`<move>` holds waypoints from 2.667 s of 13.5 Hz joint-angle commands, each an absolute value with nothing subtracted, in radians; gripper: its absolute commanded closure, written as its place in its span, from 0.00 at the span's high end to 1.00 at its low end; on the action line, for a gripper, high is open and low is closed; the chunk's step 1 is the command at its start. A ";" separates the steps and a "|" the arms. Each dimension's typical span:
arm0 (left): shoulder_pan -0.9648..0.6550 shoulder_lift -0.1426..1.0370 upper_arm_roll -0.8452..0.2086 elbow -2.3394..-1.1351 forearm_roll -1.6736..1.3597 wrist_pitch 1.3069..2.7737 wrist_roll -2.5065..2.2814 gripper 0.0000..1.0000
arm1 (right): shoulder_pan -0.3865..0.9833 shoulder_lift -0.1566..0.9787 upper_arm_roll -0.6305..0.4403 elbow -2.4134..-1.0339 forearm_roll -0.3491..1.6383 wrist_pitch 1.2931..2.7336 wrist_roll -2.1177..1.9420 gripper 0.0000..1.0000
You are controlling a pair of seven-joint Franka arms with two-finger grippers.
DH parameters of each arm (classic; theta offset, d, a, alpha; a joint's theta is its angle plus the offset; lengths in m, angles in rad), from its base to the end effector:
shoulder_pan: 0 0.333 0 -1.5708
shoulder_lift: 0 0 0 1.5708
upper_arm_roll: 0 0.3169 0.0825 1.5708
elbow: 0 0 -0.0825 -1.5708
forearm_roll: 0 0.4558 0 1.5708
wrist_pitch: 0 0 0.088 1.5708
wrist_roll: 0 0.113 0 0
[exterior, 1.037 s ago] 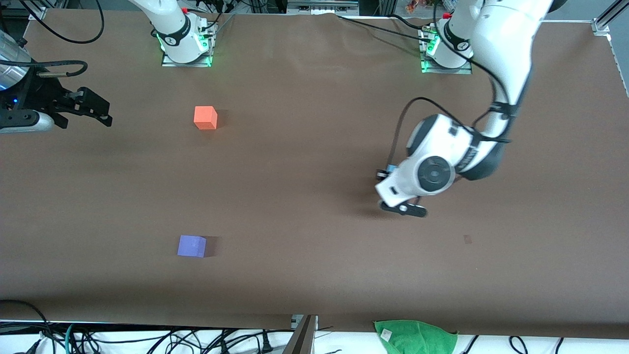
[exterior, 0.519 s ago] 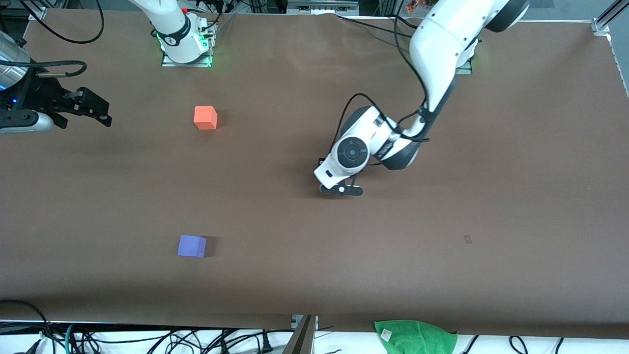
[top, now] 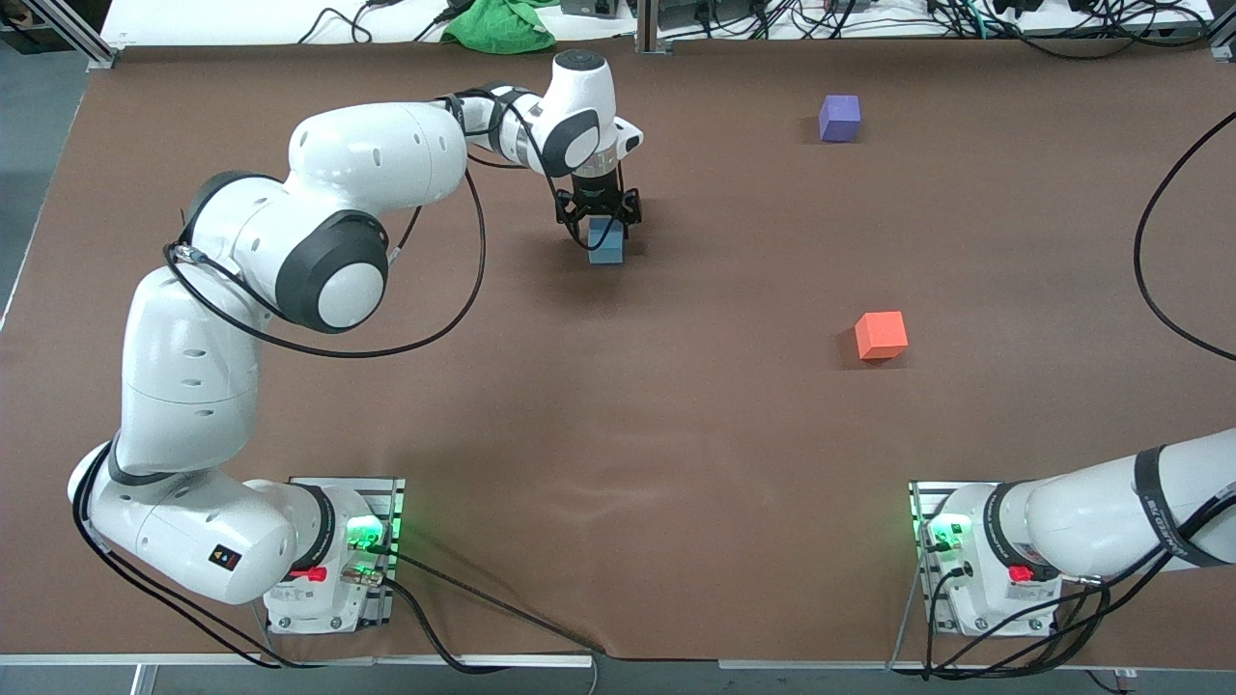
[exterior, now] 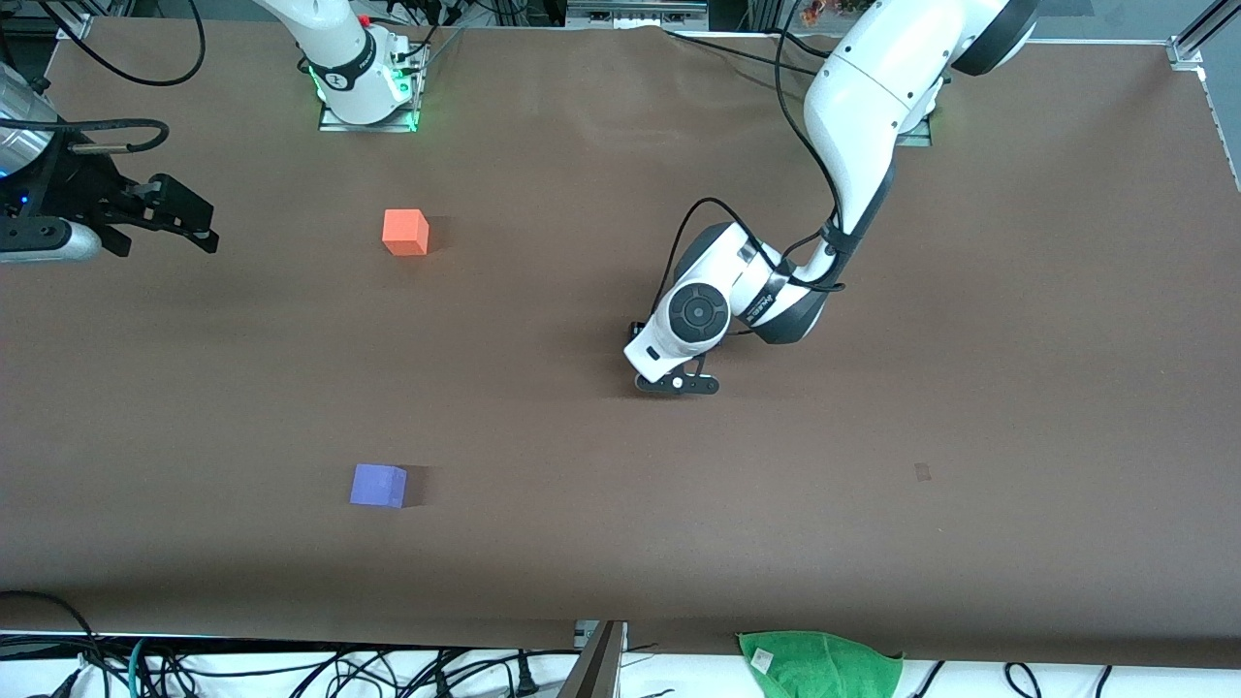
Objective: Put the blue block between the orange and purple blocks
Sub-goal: 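Carry the blue cube to mid-table and release it from the left gripper, then retract the left gripper while the right gripper reaches toward the blue cube, then lower the right gripper onto the blue cube and close it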
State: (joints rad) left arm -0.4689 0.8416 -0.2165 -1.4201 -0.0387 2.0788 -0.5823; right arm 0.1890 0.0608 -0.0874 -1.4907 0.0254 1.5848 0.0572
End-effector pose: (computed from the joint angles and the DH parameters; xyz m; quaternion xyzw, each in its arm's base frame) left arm 0.6046 -0.4674 0.1405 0.9916 -0.0120 -0.1252 0.0309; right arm 0.6436 0.0701 0.6257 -0.9996 -0.0224 -0.0159 0.0114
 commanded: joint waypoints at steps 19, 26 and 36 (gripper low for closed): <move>-0.025 0.224 -0.210 -1.407 0.048 1.407 -0.278 1.00 | 0.354 0.359 -0.055 -1.473 0.071 1.727 0.116 0.99; 0.008 0.227 -0.079 -1.414 0.003 1.547 -0.077 1.00 | 0.632 0.581 -0.046 -1.451 0.071 2.146 0.489 0.99; 0.017 -0.023 -0.077 -1.715 0.002 1.709 -0.069 1.00 | 0.867 0.868 0.012 -1.266 -0.018 2.318 0.916 0.99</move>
State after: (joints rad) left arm 0.0242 -0.0048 -0.0918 -1.6768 0.0187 1.6847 -0.0855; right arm 0.8511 0.8232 0.0221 -1.3170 0.0192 2.3129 0.8755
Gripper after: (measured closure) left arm 0.000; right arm 0.004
